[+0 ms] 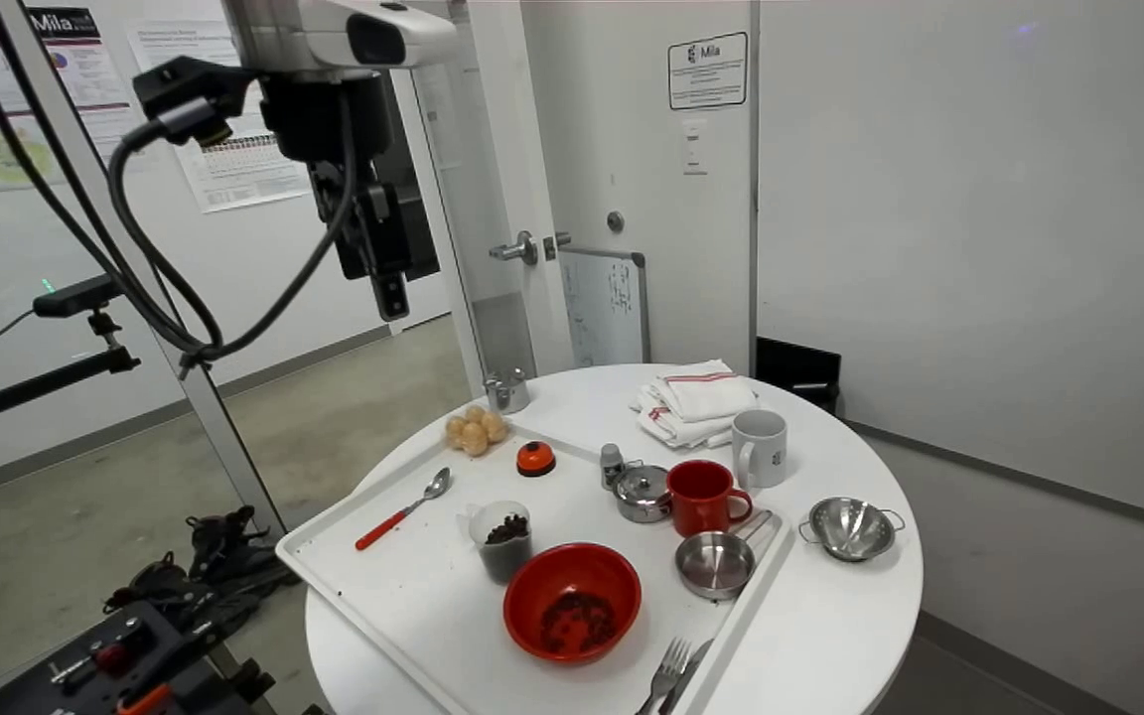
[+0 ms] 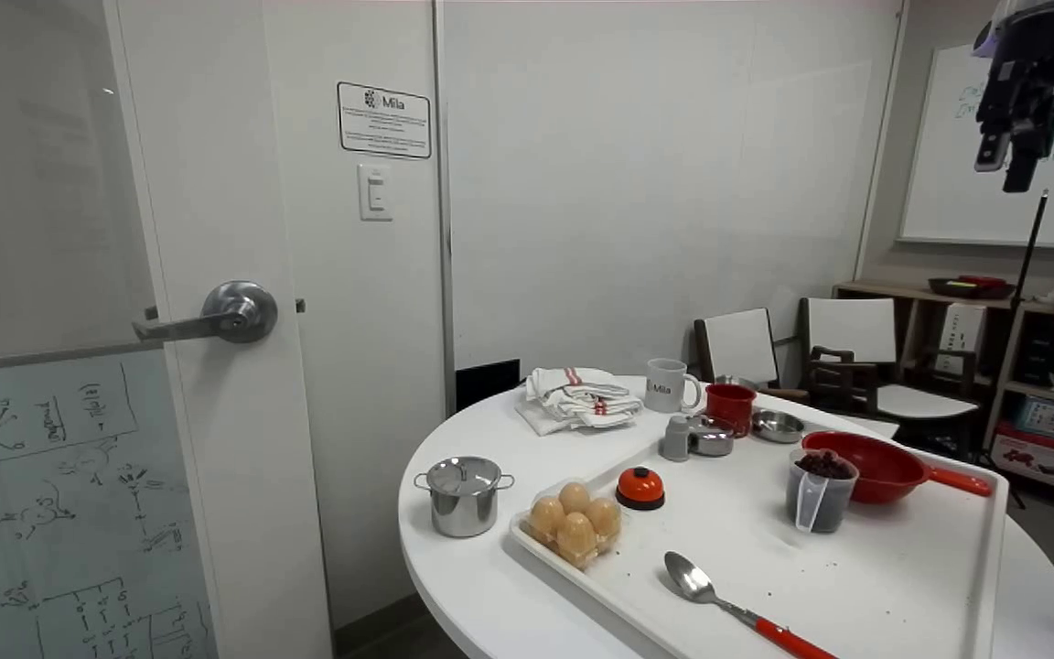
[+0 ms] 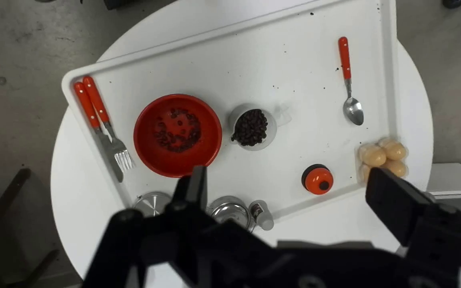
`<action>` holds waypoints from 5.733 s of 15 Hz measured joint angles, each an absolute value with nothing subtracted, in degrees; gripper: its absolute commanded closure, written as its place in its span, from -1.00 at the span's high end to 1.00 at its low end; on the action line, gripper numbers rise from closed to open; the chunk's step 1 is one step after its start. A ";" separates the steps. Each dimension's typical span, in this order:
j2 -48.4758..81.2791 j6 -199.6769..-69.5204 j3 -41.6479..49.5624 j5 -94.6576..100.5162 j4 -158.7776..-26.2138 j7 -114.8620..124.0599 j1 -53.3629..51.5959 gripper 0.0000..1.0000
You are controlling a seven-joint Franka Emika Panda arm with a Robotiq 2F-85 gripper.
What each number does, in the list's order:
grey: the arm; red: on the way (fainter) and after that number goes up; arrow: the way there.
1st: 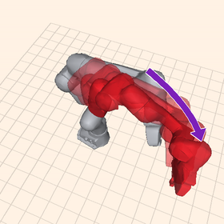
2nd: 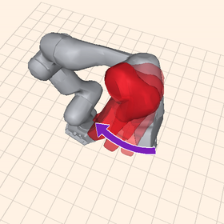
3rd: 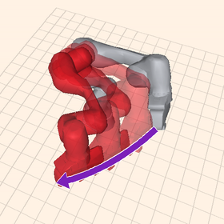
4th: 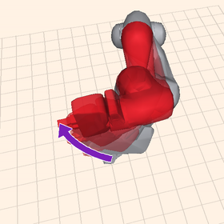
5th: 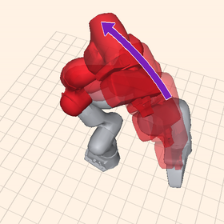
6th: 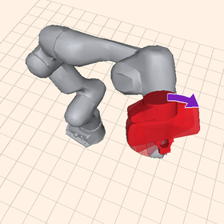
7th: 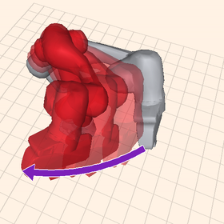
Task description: Pour some of the contents of the colourless container into the orange bowl
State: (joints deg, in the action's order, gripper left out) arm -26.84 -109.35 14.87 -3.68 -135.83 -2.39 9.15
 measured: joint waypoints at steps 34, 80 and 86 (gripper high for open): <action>-2.28 -123.08 -7.41 3.85 -136.07 66.93 3.79 1.00; 25.76 -130.33 5.51 0.11 -125.60 96.91 -5.72 1.00; 27.49 -135.92 7.20 1.21 -124.48 105.76 -6.67 1.00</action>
